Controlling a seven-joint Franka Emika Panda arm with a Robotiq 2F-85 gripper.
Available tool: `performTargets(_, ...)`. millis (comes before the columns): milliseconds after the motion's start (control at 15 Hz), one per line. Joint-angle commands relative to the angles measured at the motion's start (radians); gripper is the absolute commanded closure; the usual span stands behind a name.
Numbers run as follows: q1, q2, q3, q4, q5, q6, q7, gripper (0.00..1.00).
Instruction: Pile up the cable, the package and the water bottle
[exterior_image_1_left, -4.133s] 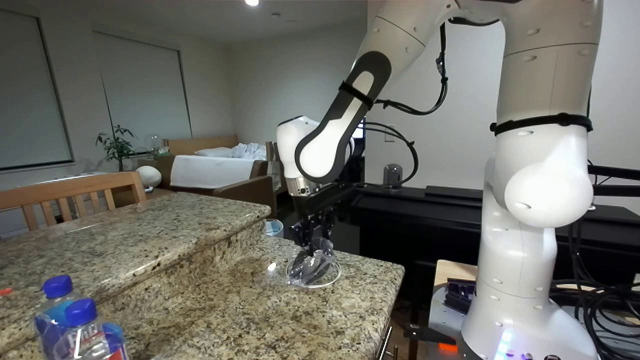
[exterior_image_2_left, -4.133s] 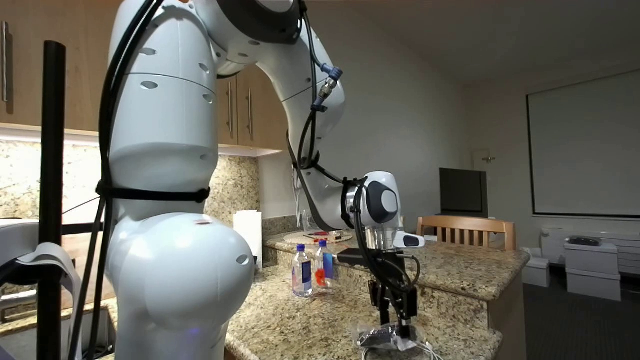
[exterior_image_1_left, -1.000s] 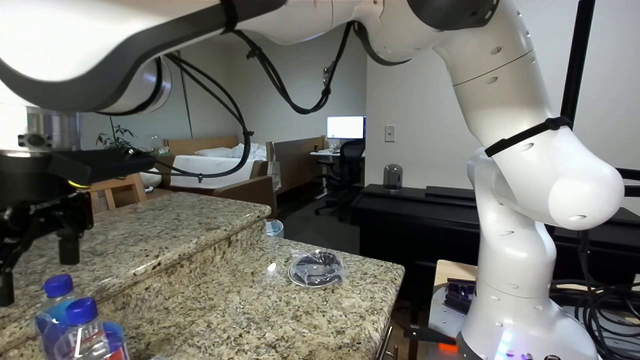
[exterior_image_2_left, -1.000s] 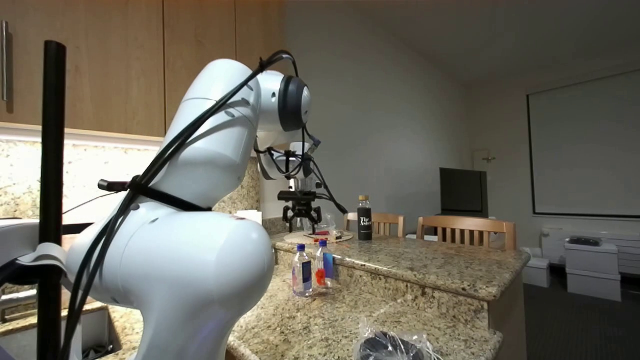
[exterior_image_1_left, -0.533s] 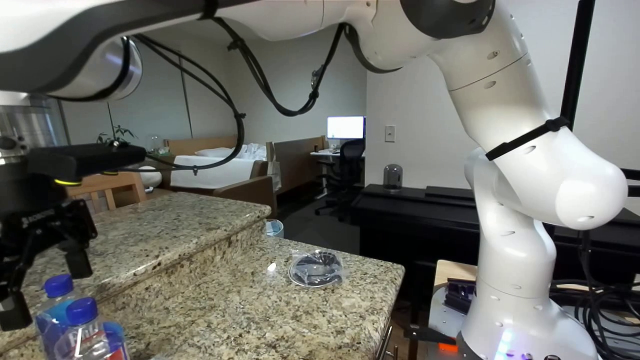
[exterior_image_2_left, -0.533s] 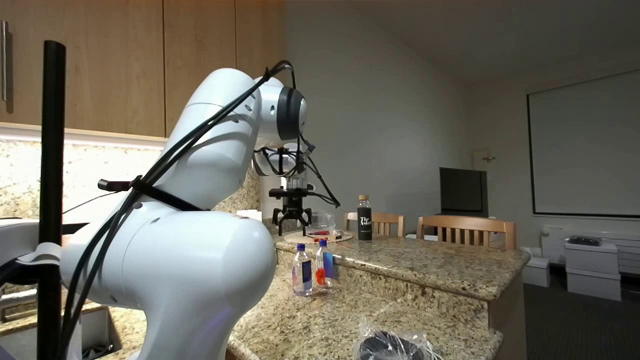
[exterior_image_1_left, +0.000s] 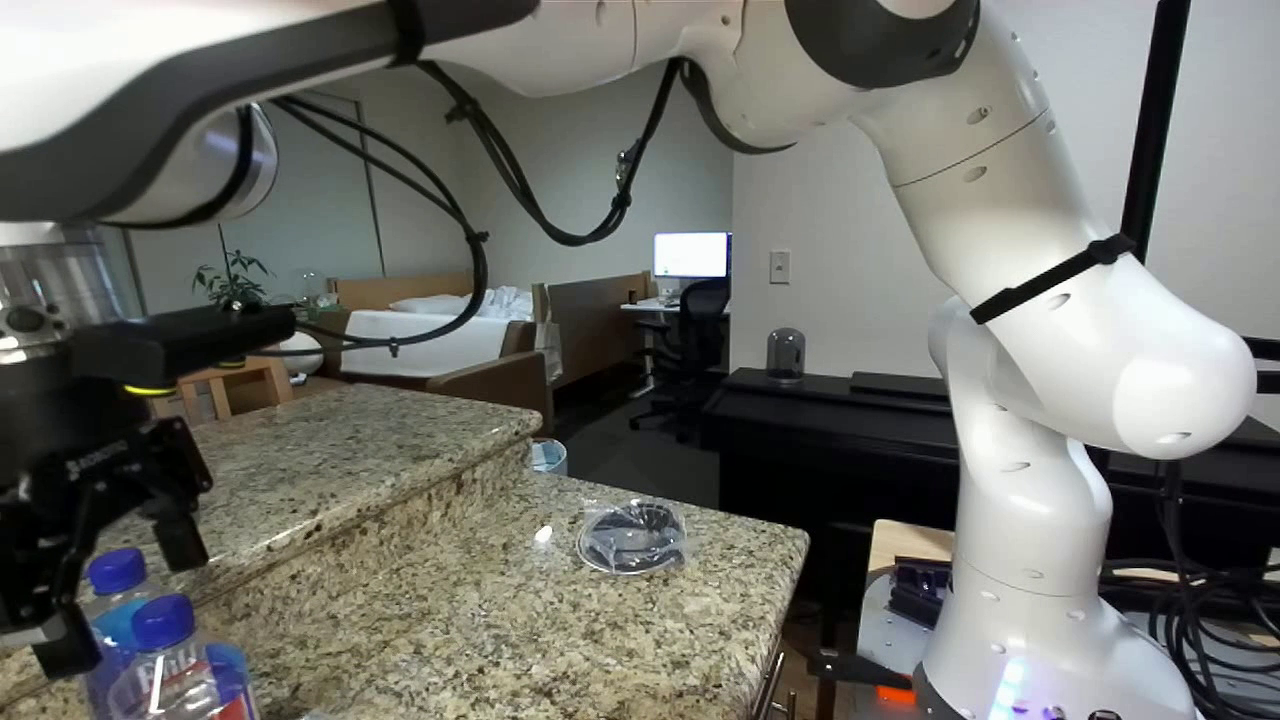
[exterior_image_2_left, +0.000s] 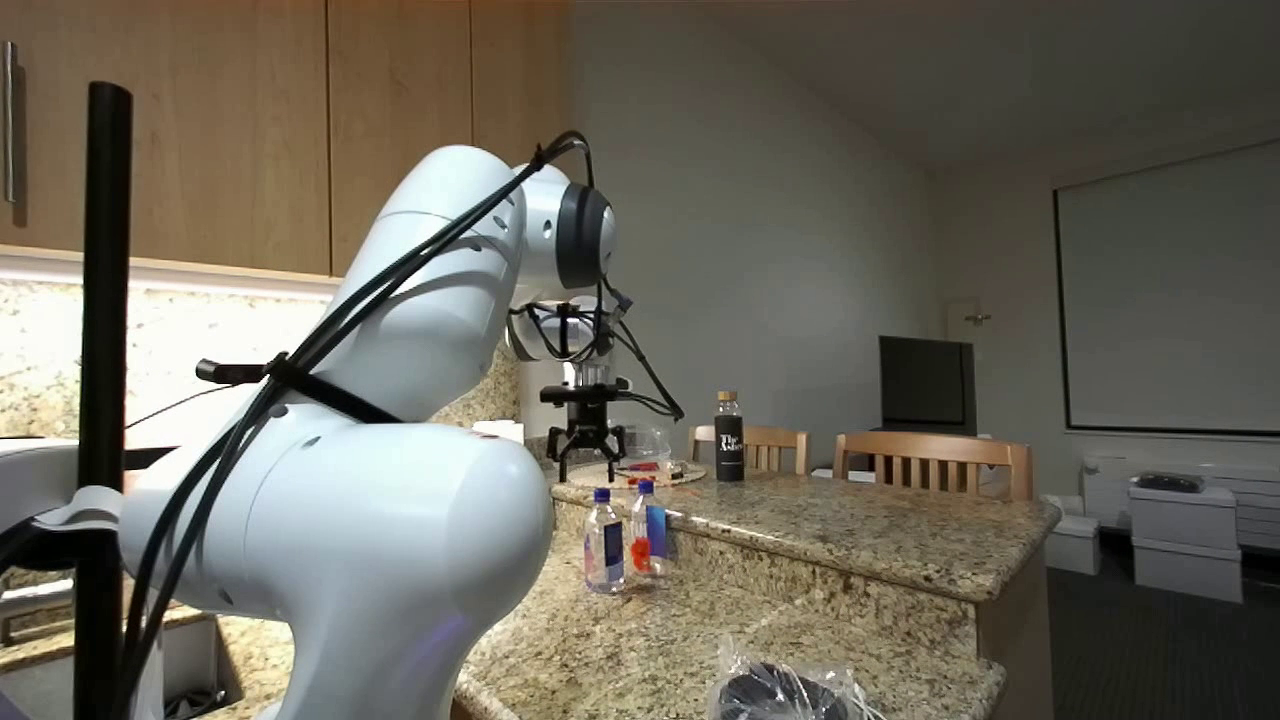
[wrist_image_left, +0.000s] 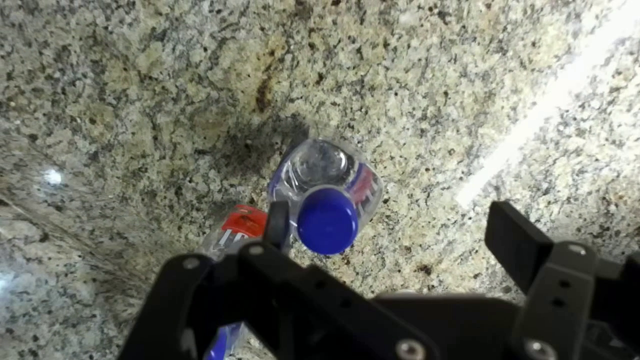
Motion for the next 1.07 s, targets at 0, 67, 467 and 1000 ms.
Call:
performTargets(0, -0.022, -0.024, -0.003, -0.057, 0.008, 0.066, -0.022, 0.00)
performTargets(67, -0.027, -0.025, -0.004, -0.064, 0.012, 0.077, -0.023, 0.00)
performTargets(467, -0.054, -0.034, -0.005, -0.119, 0.027, 0.172, -0.030, 0.00)
performTargets(1000, -0.071, -0.049, 0.002, -0.167, 0.042, 0.235, -0.042, 0.54)
